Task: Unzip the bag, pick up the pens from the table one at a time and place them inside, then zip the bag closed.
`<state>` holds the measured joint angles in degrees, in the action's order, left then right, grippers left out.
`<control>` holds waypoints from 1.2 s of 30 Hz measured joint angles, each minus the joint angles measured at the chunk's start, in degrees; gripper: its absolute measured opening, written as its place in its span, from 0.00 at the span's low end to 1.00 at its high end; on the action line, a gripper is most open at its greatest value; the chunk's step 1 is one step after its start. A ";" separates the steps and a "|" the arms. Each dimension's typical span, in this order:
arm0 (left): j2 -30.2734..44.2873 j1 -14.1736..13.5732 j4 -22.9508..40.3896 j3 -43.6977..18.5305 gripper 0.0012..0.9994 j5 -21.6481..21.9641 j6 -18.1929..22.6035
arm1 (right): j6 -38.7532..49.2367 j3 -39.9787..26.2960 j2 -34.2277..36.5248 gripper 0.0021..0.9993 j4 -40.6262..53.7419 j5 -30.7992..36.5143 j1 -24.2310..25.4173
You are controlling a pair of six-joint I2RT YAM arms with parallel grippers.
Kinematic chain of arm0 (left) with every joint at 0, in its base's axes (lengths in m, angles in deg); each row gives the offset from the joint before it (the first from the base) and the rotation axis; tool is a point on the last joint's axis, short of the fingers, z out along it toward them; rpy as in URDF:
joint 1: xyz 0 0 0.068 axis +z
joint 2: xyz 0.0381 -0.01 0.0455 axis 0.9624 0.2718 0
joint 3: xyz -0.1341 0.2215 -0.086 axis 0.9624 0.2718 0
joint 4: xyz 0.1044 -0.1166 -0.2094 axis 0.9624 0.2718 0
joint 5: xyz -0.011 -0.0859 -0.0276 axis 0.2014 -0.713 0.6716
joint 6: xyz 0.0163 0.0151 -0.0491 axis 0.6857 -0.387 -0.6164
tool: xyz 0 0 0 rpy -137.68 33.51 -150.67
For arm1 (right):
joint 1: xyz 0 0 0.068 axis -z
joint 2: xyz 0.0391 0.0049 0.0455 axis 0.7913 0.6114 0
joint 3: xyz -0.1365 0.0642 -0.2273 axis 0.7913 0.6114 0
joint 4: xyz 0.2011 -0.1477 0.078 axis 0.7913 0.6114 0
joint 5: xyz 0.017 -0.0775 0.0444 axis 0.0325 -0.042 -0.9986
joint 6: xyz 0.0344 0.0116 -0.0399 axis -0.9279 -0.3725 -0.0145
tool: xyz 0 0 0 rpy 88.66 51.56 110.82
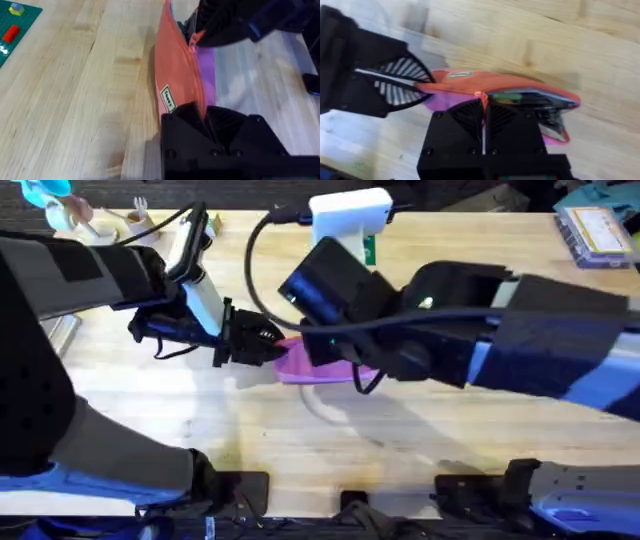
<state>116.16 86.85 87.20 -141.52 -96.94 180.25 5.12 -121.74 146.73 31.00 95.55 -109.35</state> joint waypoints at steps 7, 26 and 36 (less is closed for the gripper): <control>-0.01 0.00 0.00 0.00 0.04 -0.08 -0.01 | 1.16 0.00 -1.00 0.03 3.44 -1.11 4.33; 0.00 -0.27 0.00 0.00 0.04 -0.23 -0.02 | 1.61 0.00 -2.68 0.03 10.85 -2.16 16.81; -0.02 -0.76 0.00 0.00 0.04 -0.81 -0.02 | 1.59 0.00 -2.71 0.03 13.05 -7.35 22.74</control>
<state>116.14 86.09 87.20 -141.52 -97.75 180.22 6.71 -121.74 144.03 44.05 88.20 -86.61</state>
